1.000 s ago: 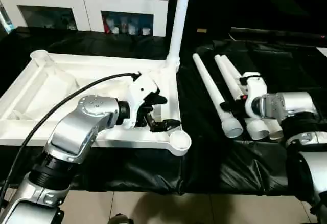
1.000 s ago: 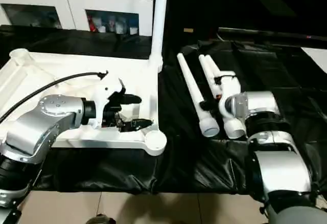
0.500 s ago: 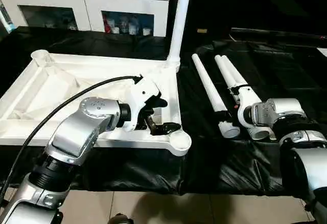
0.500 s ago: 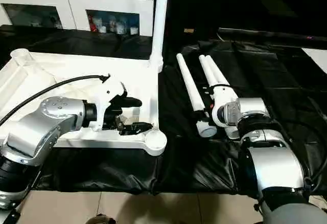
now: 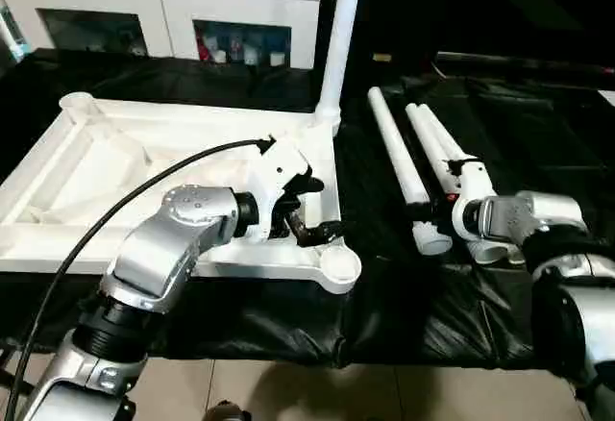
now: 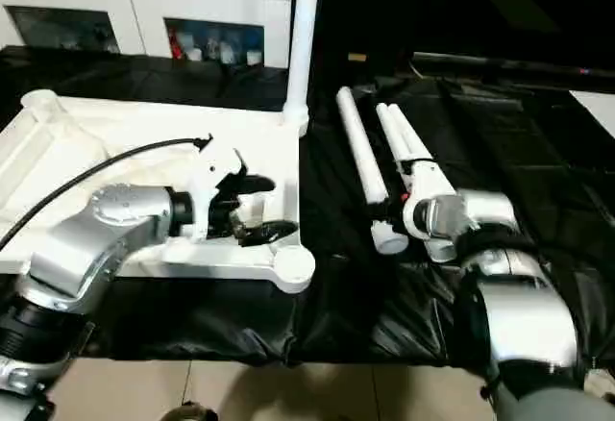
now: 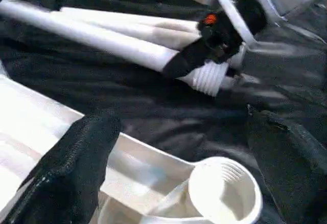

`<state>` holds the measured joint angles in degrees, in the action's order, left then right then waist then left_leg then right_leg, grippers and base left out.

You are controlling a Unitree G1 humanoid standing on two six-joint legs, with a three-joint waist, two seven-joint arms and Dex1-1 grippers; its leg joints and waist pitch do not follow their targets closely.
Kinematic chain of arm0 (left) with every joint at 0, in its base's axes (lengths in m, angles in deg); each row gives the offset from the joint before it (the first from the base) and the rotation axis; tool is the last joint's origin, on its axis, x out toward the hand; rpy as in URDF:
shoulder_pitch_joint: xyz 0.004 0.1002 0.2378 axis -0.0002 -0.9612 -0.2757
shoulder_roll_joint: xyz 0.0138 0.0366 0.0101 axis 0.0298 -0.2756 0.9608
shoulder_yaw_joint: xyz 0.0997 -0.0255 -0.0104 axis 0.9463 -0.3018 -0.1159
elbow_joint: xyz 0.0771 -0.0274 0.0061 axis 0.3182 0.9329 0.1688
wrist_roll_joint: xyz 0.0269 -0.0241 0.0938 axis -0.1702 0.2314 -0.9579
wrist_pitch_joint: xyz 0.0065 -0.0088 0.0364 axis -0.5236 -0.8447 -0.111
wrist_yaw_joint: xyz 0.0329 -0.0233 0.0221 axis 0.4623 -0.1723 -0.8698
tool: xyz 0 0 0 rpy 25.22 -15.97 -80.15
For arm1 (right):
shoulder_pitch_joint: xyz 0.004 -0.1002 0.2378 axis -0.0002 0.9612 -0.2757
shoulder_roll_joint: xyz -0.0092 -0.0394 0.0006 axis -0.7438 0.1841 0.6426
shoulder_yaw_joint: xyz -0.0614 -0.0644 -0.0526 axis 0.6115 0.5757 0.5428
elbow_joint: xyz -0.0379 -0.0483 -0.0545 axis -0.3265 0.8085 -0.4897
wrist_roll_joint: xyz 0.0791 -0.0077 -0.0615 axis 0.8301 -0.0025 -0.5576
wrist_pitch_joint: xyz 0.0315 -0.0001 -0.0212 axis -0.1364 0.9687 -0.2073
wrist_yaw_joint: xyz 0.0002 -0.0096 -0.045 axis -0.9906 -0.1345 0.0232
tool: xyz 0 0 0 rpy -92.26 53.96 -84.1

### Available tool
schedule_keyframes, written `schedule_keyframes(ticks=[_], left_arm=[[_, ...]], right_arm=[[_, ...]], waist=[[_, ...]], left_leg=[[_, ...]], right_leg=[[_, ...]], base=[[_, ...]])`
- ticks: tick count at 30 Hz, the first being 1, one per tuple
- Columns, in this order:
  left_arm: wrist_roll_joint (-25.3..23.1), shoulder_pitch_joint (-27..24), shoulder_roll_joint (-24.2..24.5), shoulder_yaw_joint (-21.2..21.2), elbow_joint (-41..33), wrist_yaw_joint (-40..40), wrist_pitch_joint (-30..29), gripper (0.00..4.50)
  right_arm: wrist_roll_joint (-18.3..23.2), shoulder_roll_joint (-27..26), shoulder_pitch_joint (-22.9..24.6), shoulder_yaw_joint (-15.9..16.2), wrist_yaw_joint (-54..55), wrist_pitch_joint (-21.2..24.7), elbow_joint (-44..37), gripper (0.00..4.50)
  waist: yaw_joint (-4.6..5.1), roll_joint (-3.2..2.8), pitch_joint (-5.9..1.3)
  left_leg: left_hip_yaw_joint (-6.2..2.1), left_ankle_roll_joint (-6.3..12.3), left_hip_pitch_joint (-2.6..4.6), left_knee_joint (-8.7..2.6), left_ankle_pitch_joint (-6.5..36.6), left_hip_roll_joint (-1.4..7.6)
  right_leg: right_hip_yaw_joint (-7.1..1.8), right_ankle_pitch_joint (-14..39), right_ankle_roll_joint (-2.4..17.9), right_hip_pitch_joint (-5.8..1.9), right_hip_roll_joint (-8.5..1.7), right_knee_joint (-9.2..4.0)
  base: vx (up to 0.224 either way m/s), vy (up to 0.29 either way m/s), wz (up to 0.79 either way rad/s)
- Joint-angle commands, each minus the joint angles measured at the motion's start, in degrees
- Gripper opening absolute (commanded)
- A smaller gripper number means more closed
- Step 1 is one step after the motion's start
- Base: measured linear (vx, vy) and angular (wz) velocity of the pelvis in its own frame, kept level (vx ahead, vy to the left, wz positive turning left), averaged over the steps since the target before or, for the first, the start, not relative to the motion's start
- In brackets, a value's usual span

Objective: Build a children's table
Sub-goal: Pick table leg

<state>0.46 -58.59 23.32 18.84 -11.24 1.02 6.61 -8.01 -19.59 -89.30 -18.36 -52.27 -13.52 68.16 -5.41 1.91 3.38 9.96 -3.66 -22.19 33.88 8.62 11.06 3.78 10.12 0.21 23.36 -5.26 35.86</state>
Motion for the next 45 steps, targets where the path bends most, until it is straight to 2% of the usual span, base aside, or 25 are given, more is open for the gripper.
schedule_keyframes(ticks=[1, 2, 4, 5, 6, 7, 9, 10, 13, 16, 17, 18, 19, 20, 21, 22, 25, 27, 29, 32, 37, 41, 42, 44, 45], left_arm=[[-0.31, 0.49, -1.09, -0.92, 1.41, -1.2, 1.3, 4.5], [-0.2, 0.72, -1.47, -1.08, 1.85, -1.42, 1.55, 4.5], [-0.16, 1.68, -3.34, -1.69, 3.76, -3.15, 2.67, 4.5], [-0.16, 1.71, -3.42, -1.72, 3.84, -3.23, 2.73, 4.5], [0.52, 2.76, -5.58, -3.1, 5.34, -5.13, 2.87, 4.5], [0.61, 2.86, -5.81, -3.26, 5.46, -5.34, 2.83, 4.5], [0.79, 3.49, -7.09, -3.92, 6.17, -6.75, 2.99, 4.5], [0.79, 3.49, -7.09, -3.92, 6.17, -6.75, 2.99, 4.5], [1.8, 4.1, -8.74, -5.06, 6.09, -8.07, 1.91, 4.5], [3.82, 4.79, -10.69, -6.73, 5.87, -9.02, 0.16, 4.5], [4.67, 5.14, -11.53, -7.51, 5.95, -9.47, -0.52, 4.5], [5.86, 5.54, -12.48, -8.52, 5.97, -9.83, -1.49, 4.5], [6.41, 5.74, -12.92, -9.0, 6.03, -10.01, -1.92, 4.5], [8.51, 6.33, -14.19, -10.27, 5.97, -10.06, -3.56, 4.5], [12.99, 7.44, -16.76, -12.88, 5.67, -10.19, -6.03, 4.5], [12.99, 7.44, -16.76, -12.88, 5.67, -10.19, -6.03, 4.5], [19.53, 9.26, -20.26, -17.57, 5.89, -11.48, -8.95, 4.5], [20.47, 9.69, -20.81, -18.46, 6.06, -11.75, -9.62, 4.5], [25.99, 11.16, -23.06, -22.04, 6.49, -12.19, -12.49, 4.5], [29.51, 11.78, -23.73, -23.69, 6.1, -11.76, -14.68, 4.5], [29.89, 11.78, -24.17, -23.67, 6.19, -12.63, -15.87, 4.5], [29.86, 11.79, -24.61, -22.67, 5.86, -14.28, -16.6, 4.5], [29.0, 12.05, -24.75, -22.17, 6.28, -15.7, -16.45, 4.5], [26.55, 14.24, -26.64, -23.99, 9.34, -22.38, -14.11, 4.32], [26.55, 14.24, -26.64, -23.99, 9.34, -22.38, -14.11, 4.22]], right_arm=[[2.78, -1.07, 1.85, -3.05, 1.72, -1.14, -6.05, 1.91], [3.41, -1.56, 2.68, -3.75, 1.84, -1.79, -7.81, 1.91], [7.16, -4.11, 6.39, -6.8, 1.06, -5.31, -16.49, 1.91], [7.35, -4.25, 6.59, -6.92, 0.97, -5.47, -16.95, 1.91], [11.96, -7.39, 10.66, -9.23, -1.22, -8.22, -27.6, 1.91], [12.46, -7.65, 11.1, -9.31, -1.58, -8.16, -28.7, 1.91], [15.32, -9.03, 14.02, -9.53, -3.29, -6.76, -35.65, 1.91], [15.32, -9.03, 14.02, -9.53, -3.29, -6.76, -35.65, 1.91], [19.21, -10.43, 18.72, -8.61, -6.19, -4.39, -45.32, 1.91], [24.17, -11.08, 22.68, -7.93, -8.68, -1.56, -53.49, 1.91], [25.73, -11.18, 23.85, -7.79, -9.23, -0.78, -55.76, 1.91], [27.16, -11.05, 25.01, -7.41, -10.16, 0.06, -57.81, 1.9], [27.84, -11.01, 25.63, -7.21, -10.47, 0.41, -58.86, 1.9], [29.3, -10.52, 26.88, -6.73, -11.96, 1.35, -60.57, 1.9], [31.45, -9.71, 28.87, -6.18, -13.84, 2.75, -63.25, 1.9], [31.45, -9.71, 28.87, -6.18, -13.84, 2.75, -63.25, 1.9], [33.32, -8.72, 30.06, -5.93, -15.33, 4.48, -65.09, 1.9], [33.85, -8.42, 30.36, -5.81, -15.23, 4.97, -65.61, 1.9], [34.92, -7.53, 30.79, -5.17, -15.57, 6.09, -66.31, 1.9], [35.37, -6.93, 30.91, -4.34, -16.01, 6.29, -66.67, 1.9], [35.26, -5.94, 30.59, -2.37, -16.53, 7.08, -67.21, 1.9], [33.45, -4.62, 30.57, 1.13, -16.87, 6.94, -68.57, 1.9], [32.76, -4.34, 30.31, 2.29, -16.75, 6.73, -68.94, 1.9], [28.55, -4.24, 28.47, 5.93, -14.21, 5.28, -69.08, 1.9], [28.55, -4.24, 28.47, 5.93, -14.21, 5.28, -69.08, 1.9]], waist=[[-0.26, -0.48, -4.37], [-0.14, -1.04, -4.23], [-0.23, -1.29, -4.22], [-0.23, -1.29, -4.22], [-0.24, -1.58, -4.3], [-0.24, -1.58, -4.3], [-0.25, -2.31, -4.2], [-0.3, -2.24, -4.16], [-0.34, -2.7, -4.17], [-0.21, -2.5, -4.18], [-0.59, -2.64, -4.28], [-0.5, -2.17, -4.24], [-0.73, -2.36, -4.27], [-0.8, -2.14, -4.18], [-0.93, -2.23, -4.12], [-1.11, -1.99, -4.07], [-1.47, -1.82, -4.08], [-1.46, -1.82, -4.0], [-1.65, -1.64, -3.93], [-1.69, -1.39, -3.95], [-1.66, -1.19, -3.94], [-1.77, -1.26, -4.0], [-1.74, -1.04, -4.0], [-1.75, -1.21, -3.94], [-1.69, -1.06, -3.93]], left_leg=[[-0.25, -2.92, 1.13, -3.83, 15.07, 1.27], [-0.16, -2.89, 1.18, -3.88, 16.13, 1.2], [-0.17, -2.3, 1.17, -3.89, 16.69, 1.12], [-0.17, -2.3, 1.17, -3.89, 16.69, 1.12], [-0.15, -1.29, 1.12, -3.78, 15.82, 1.17], [-0.15, -1.29, 1.12, -3.78, 15.82, 1.17], [-0.36, -0.61, 0.98, -3.95, 14.9, 1.19], [-0.28, -0.34, 1.09, -3.87, 15.01, 1.24], [-0.29, -0.24, 1.05, -3.95, 15.11, 1.19], [-0.36, -0.12, 0.92, -4.19, 15.49, 1.22], [-0.45, 0.16, 1.05, -4.19, 15.72, 1.38], [-0.41, 0.28, 0.9, -4.24, 15.46, 1.36], [-0.47, 0.3, 0.91, -4.24, 15.22, 1.36], [-0.34, 0.31, 0.85, -4.18, 14.8, 1.29], [-0.3, 0.43, 0.96, -4.14, 14.9, 1.33], [-0.23, 0.6, 0.75, -4.03, 14.25, 1.18], [-0.21, 0.86, 0.66, -3.94, 13.57, 1.2], [-0.25, 0.8, 0.63, -4.02, 13.55, 1.16], [-0.19, 0.69, 0.63, -3.92, 13.5, 1.1], [-0.22, 0.79, 0.57, -3.93, 13.23, 1.08], [-0.26, 0.92, 0.41, -4.01, 12.3, 1.1], [-0.3, 0.73, 0.45, -4.01, 11.4, 1.22], [-0.27, 0.76, 0.41, -4.01, 11.38, 1.22], [-0.36, 0.35, 0.43, -4.04, 11.72, 1.32], [-0.38, -0.07, 0.46, -4.06, 11.97, 1.17]], right_leg=[[-1.95, 11.82, 10.13, -2.87, -2.34, -4.41], [-1.97, 12.45, 10.22, -2.68, -2.23, -4.75], [-1.96, 13.1, 9.72, -2.85, -2.31, -4.98], [-1.96, 13.1, 9.72, -2.85, -2.31, -4.98], [-2.03, 12.32, 9.49, -2.94, -2.34, -4.89], [-2.03, 12.32, 9.49, -2.94, -2.34, -4.89], [-1.86, 13.32, 9.76, -3.04, -2.31, -4.9], [-1.91, 14.02, 9.54, -2.92, -2.33, -5.12], [-1.92, 15.22, 8.86, -2.92, -2.29, -5.31], [-1.78, 16.0, 8.85, -2.96, -2.23, -5.47], [-1.76, 16.16, 8.8, -2.93, -2.4, -5.57], [-1.71, 16.21, 8.83, -2.97, -2.32, -5.59], [-1.68, 16.3, 8.79, -2.97, -2.41, -5.56], [-1.72, 17.25, 8.34, -2.96, -2.53, -5.69], [-1.8, 17.64, 8.27, -2.75, -2.56, -5.84], [-1.76, 17.82, 8.39, -3.01, -2.63, -5.83], [-1.75, 17.88, 8.6, -2.88, -2.67, -5.79], [-1.72, 18.99, 7.96, -2.86, -2.64, -6.05], [-1.7, 19.95, 7.73, -2.88, -2.77, -6.2], [-1.67, 20.33, 7.08, -2.83, -2.67, -6.27], [-1.72, 20.29, 5.54, -2.93, -2.58, -6.35], [-1.79, 19.12, 5.32, -2.98, -2.6, -6.21], [-1.81, 18.92, 5.25, -3.0, -2.61, -6.21], [-1.85, 18.51, 4.93, -2.97, -2.51, -6.16], [-1.79, 19.31, 4.33, -2.99, -2.51, -6.32]], base=[[0.0, 0.0, 0.0], [0.0, 0.0, 0.0], [0.0, 0.0, 0.0], [0.0, 0.0, 0.0], [0.0, 0.0, 0.0], [0.0, 0.0, 0.0], [0.0, 0.0, 0.0], [0.0, 0.0, 0.0], [0.0, 0.0, 0.0], [0.0, 0.0, 0.0], [0.0, 0.0, 0.0], [0.0, 0.0, 0.0], [0.0, 0.0, 0.0], [0.0, 0.0, 0.0], [0.0, 0.0, 0.0], [0.0, 0.0, 0.0], [0.0, 0.0, 0.0], [0.0, 0.0, 0.0], [0.0, 0.0, 0.0], [0.0, 0.0, 0.0], [0.0, 0.0, 0.0], [0.0, 0.0, 0.0], [0.0, 0.0, 0.0], [0.0, 0.0, 0.0], [0.0, 0.0, 0.0]])
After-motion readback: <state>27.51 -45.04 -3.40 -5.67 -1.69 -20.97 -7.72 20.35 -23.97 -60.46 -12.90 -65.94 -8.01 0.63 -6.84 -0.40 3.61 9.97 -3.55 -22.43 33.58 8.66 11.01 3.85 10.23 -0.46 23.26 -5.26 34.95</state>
